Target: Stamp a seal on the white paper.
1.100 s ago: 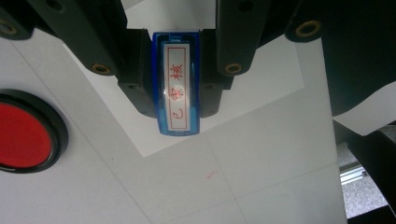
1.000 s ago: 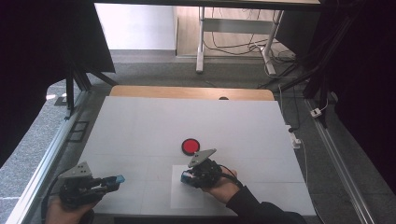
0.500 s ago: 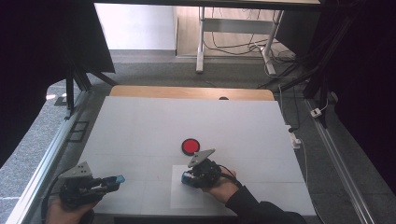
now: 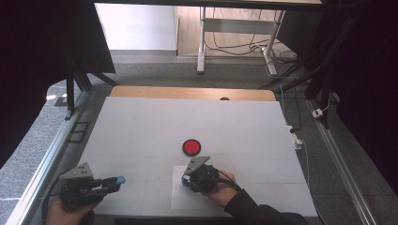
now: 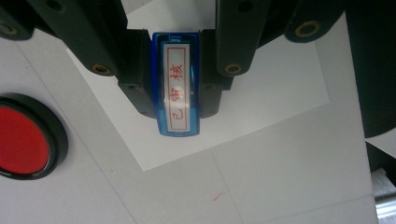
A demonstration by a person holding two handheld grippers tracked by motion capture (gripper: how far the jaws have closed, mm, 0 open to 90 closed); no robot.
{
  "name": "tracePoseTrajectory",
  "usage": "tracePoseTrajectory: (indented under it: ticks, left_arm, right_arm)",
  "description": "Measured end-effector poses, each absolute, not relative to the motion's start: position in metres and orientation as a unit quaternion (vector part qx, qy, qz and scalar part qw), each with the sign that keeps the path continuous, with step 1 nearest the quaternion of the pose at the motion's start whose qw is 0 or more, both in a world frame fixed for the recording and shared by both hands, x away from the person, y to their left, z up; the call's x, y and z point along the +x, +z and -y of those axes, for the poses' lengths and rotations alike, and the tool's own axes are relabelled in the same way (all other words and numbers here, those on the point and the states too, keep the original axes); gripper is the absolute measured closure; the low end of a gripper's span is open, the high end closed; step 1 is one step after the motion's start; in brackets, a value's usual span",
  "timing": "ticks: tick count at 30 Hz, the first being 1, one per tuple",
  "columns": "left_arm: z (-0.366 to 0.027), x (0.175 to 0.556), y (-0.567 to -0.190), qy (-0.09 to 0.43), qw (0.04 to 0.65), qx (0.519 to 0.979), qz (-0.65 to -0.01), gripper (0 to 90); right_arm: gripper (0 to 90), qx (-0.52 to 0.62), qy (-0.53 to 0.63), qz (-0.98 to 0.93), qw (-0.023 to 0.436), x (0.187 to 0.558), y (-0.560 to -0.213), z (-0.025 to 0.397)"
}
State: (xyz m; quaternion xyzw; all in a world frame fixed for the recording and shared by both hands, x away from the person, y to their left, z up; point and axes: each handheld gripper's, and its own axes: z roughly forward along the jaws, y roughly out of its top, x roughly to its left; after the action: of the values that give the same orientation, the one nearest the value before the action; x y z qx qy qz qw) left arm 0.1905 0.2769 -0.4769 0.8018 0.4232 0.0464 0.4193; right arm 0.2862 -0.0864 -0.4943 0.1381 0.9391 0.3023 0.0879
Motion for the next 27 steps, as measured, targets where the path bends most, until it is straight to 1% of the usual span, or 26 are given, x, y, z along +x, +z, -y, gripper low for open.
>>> tracePoseTrajectory:
  ticks: [9, 12, 16, 27]
  left_arm:
    - [-0.277, 0.191, -0.477, 0.046, 0.420, 0.801, -0.424, 68.7]
    - [-0.277, 0.191, -0.477, 0.046, 0.420, 0.801, -0.424, 68.6]
    - [-0.277, 0.191, -0.477, 0.046, 0.419, 0.801, -0.424, 68.6]
    - [-0.277, 0.191, -0.477, 0.046, 0.418, 0.802, -0.424, 68.7]
  right_arm:
    - [70.6, 0.175, 0.326, -0.929, 0.029, 0.302, -0.497, 0.096]
    - [70.5, 0.179, 0.329, -0.927, 0.021, 0.304, -0.497, 0.097]
    - [70.5, 0.173, 0.324, -0.930, 0.031, 0.301, -0.497, 0.095]
    - [70.5, 0.138, 0.297, -0.940, 0.094, 0.285, -0.494, 0.084]
